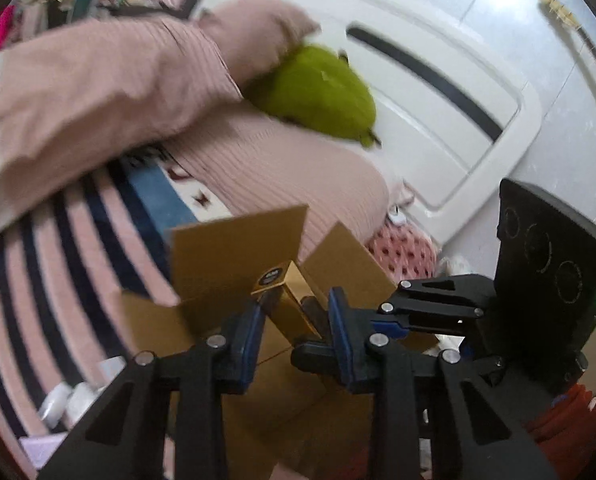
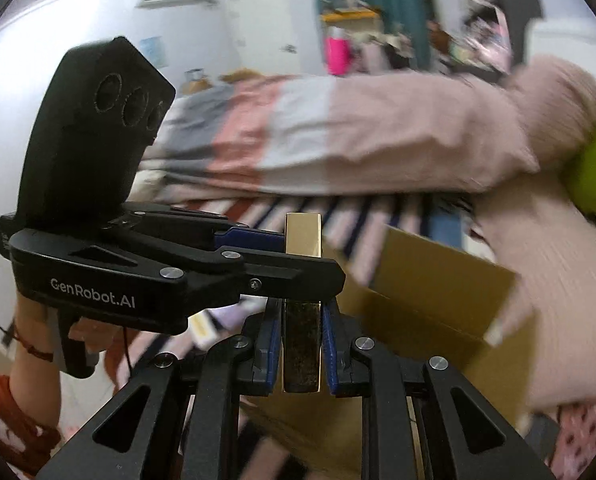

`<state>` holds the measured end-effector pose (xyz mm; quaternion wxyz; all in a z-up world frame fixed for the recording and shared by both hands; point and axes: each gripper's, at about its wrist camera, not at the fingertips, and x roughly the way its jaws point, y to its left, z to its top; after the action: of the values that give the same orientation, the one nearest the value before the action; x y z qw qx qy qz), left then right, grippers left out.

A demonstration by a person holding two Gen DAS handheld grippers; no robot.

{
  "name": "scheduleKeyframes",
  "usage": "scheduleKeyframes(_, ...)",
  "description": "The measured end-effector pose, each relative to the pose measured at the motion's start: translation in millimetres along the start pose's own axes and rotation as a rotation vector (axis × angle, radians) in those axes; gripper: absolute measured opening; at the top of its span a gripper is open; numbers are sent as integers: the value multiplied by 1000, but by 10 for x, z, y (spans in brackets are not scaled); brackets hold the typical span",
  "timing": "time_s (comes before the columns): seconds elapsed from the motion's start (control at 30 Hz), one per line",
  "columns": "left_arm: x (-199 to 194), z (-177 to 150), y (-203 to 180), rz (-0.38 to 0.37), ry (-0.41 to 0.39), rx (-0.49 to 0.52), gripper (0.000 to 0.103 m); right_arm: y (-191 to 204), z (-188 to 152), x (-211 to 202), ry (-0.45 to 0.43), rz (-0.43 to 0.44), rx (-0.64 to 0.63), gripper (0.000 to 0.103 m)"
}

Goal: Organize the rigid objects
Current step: 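Carry the gold tube with the right tool into the cardboard box and release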

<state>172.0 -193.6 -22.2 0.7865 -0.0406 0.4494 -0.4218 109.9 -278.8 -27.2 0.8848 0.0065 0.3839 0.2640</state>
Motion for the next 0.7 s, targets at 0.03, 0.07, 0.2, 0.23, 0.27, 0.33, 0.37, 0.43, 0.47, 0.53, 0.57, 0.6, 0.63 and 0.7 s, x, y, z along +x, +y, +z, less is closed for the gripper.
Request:
scheduleKeyframes(0.03, 99, 17, -31, 2, 33, -2, 29, -145, -20, 20, 31, -14, 35, 13)
scheduleKeyframes(0.07, 210, 39, -56, 10, 72, -5, 30, -235, -32, 56, 60, -26, 55, 13)
scheduleKeyframes(0.2, 361, 73, -119, 138, 137, 21, 63, -414, -146, 189, 159, -79, 79, 14)
scheduleKeyframes(0.23, 324, 64, -120, 147, 122, 23, 72, -417, -134, 208, 170, -102, 64, 14)
scheduleKeyframes(0.27, 249, 53, -114, 148, 102, 20, 73, -397, -132, 204, 168, -110, 54, 16)
scheduleKeyframes(0.33, 47, 16, -76, 149, 58, 2, 73, -334, -114, 145, 140, -114, 24, 23)
scheduleKeyframes(0.37, -133, -9, -51, 162, 21, -9, 73, -274, -131, 84, 120, -111, 8, 26)
scheduleKeyframes(0.43, -443, -97, 32, 199, -37, -21, 77, -118, -74, 13, 77, -73, -24, 26)
scheduleKeyframes(0.47, -559, -119, 76, 223, -60, -29, 81, -40, -44, -12, 61, -44, -36, 26)
scheduleKeyframes(0.53, -848, -243, 196, 301, -107, -48, 82, 184, -6, -27, 40, 23, -70, 26)
scheduleKeyframes(0.57, -990, -324, 244, 336, -128, -59, 82, 294, 10, -12, 35, 53, -91, 26)
scheduleKeyframes(0.6, -1132, -422, 305, 367, -148, -76, 82, 397, 22, 13, 33, 79, -113, 26)
scheduleKeyframes(0.63, -1262, -533, 374, 402, -168, -95, 82, 556, 26, 56, 34, 119, -146, 26)
scheduleKeyframes(0.7, -1418, -730, 540, 461, -193, -129, 82, 798, 18, 169, 50, 183, -192, 26)
